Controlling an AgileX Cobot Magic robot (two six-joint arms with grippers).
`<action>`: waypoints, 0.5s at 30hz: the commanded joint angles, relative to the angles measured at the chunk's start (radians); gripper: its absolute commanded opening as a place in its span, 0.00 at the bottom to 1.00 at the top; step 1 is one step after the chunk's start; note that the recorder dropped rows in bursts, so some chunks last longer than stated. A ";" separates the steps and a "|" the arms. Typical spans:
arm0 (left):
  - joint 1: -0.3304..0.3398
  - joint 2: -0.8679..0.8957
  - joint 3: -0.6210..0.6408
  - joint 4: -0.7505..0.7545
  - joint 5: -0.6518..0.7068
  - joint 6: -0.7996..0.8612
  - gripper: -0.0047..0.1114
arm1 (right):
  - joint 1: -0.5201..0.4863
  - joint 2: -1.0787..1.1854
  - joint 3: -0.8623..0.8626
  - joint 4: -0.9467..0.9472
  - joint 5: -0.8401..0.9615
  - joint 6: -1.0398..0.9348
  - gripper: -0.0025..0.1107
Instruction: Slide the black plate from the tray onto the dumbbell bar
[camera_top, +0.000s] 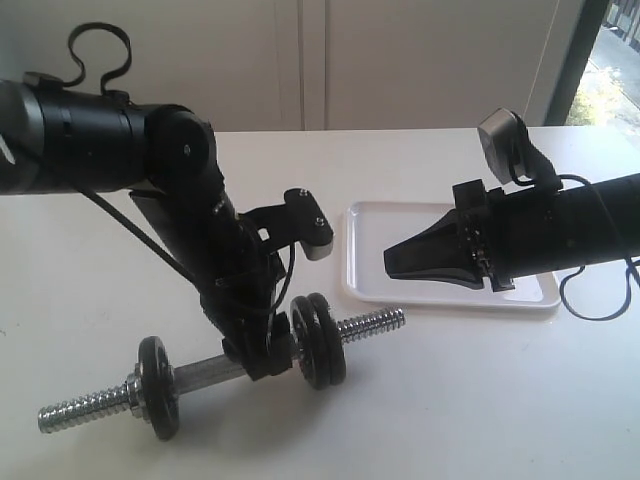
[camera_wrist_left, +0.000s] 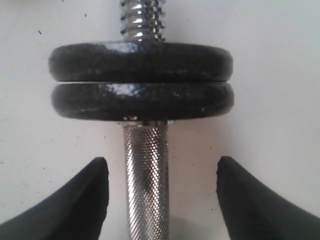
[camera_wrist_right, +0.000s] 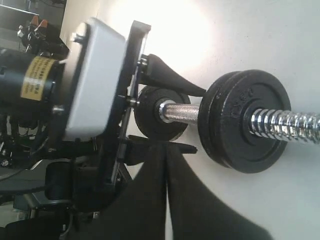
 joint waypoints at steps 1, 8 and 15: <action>-0.005 -0.062 -0.012 0.037 0.030 -0.007 0.50 | -0.005 -0.010 -0.004 0.001 0.009 -0.017 0.02; -0.005 -0.100 -0.012 0.085 0.035 -0.072 0.23 | -0.005 -0.010 -0.004 0.001 0.009 -0.017 0.02; -0.005 -0.174 -0.012 0.374 0.040 -0.431 0.04 | -0.005 -0.010 -0.004 0.001 0.009 -0.020 0.02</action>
